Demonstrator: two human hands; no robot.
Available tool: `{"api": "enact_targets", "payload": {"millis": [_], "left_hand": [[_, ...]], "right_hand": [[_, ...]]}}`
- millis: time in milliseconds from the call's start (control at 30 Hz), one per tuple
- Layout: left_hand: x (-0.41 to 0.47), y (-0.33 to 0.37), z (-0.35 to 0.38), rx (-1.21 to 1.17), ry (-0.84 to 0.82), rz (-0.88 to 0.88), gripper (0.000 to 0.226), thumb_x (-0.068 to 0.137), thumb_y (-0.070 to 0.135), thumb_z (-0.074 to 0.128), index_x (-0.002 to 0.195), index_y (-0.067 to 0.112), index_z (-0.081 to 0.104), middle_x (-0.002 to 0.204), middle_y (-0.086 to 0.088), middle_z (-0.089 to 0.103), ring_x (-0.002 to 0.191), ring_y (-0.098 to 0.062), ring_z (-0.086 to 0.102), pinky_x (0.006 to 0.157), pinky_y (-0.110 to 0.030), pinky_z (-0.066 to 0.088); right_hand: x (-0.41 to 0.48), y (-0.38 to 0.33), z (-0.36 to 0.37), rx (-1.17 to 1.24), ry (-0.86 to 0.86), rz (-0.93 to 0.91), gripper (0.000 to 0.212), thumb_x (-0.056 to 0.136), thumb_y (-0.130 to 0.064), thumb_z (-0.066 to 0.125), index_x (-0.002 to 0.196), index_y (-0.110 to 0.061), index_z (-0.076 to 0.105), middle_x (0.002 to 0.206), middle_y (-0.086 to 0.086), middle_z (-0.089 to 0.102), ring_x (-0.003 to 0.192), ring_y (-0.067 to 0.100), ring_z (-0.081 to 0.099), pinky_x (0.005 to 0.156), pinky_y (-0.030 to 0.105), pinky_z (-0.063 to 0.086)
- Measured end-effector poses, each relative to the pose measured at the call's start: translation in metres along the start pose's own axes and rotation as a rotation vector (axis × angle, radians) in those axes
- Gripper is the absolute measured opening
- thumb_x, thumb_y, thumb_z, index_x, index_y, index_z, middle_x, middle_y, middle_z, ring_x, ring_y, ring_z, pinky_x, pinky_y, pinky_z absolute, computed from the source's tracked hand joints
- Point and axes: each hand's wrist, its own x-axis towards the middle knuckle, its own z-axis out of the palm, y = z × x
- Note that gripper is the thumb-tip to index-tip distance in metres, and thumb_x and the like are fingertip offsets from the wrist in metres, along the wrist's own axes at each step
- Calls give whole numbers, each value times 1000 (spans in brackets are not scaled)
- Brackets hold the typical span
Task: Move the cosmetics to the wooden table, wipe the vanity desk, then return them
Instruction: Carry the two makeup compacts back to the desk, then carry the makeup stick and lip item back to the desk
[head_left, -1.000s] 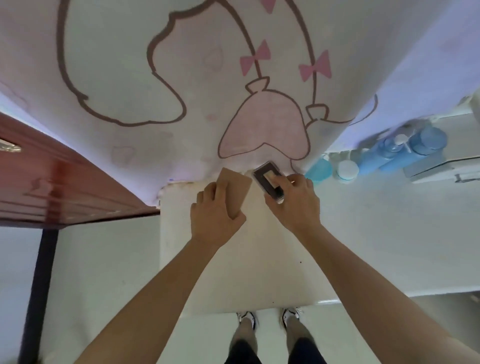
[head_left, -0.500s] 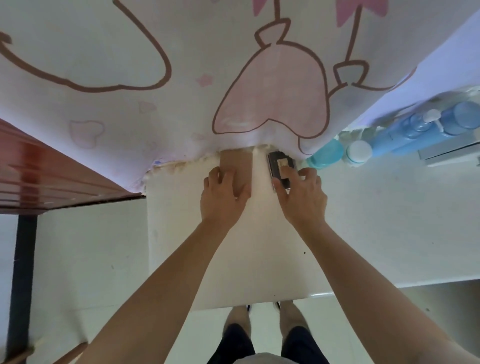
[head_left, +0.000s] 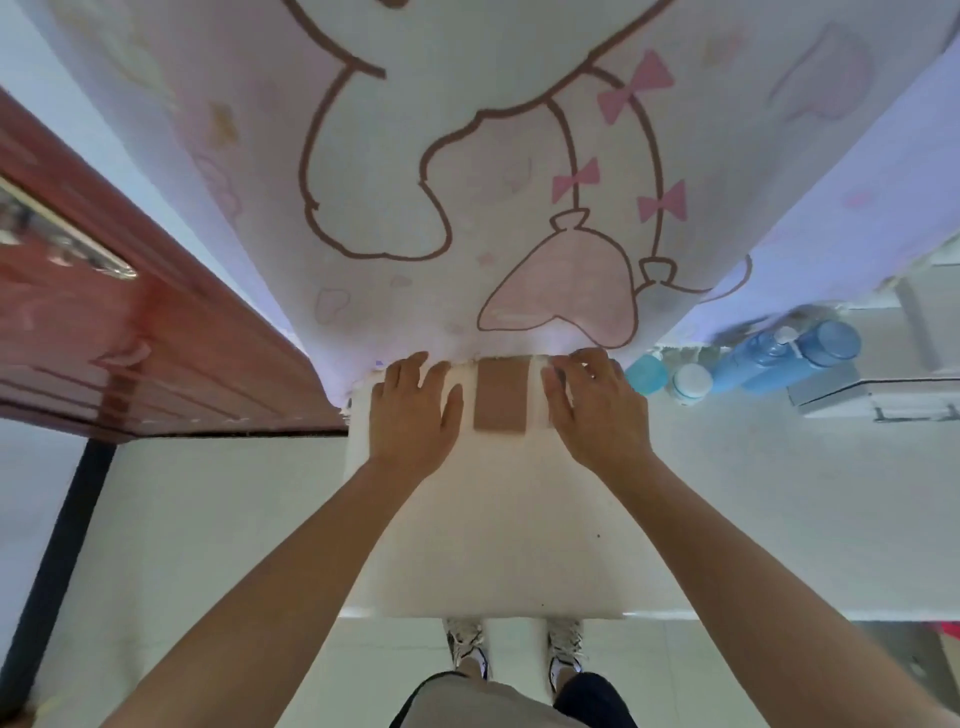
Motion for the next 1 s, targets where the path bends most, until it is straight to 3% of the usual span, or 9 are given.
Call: {"api": "enact_targets", "payload": {"millis": [200, 433, 600, 833, 1000], "left_hand": [[-54, -48, -75, 52, 157, -228, 41, 94, 37, 41, 114, 11, 65, 121, -14, 60, 112, -37, 54, 86, -49, 48], [-227, -113, -168, 203, 302, -746, 37, 97, 36, 49, 126, 15, 59, 136, -12, 52, 127, -33, 44, 100, -51, 38], [-377, -156, -227, 308, 397, -1065, 39, 97, 38, 48, 127, 15, 59, 136, -13, 52, 128, -35, 44, 99, -54, 40], [-597, -201, -294, 361, 460, -1437, 39, 97, 43, 47, 127, 21, 55, 139, -9, 49, 129, -34, 41, 99, -53, 39], [-725, -236, -328, 431, 427, -1562, 42, 96, 43, 47, 132, 21, 53, 143, -8, 46, 133, -31, 38, 104, -53, 36]], "right_hand": [[26, -81, -15, 113, -66, -254, 38, 101, -42, 37, 115, -20, 65, 118, 5, 61, 106, 26, 59, 73, 38, 54], [-32, -246, -3, 315, -182, -670, 42, 99, -47, 35, 108, -23, 67, 105, 0, 61, 95, 24, 59, 65, 35, 53], [-116, -384, -7, 398, -278, -997, 30, 101, -41, 41, 102, -23, 65, 105, -2, 59, 99, 20, 58, 70, 35, 54], [-295, -571, -11, 486, -325, -1337, 37, 100, -45, 37, 109, -23, 66, 108, -2, 61, 101, 22, 59, 65, 33, 50], [-415, -672, -4, 426, -351, -1543, 45, 102, -51, 32, 127, -24, 57, 119, -1, 58, 107, 18, 57, 68, 31, 52]]}}
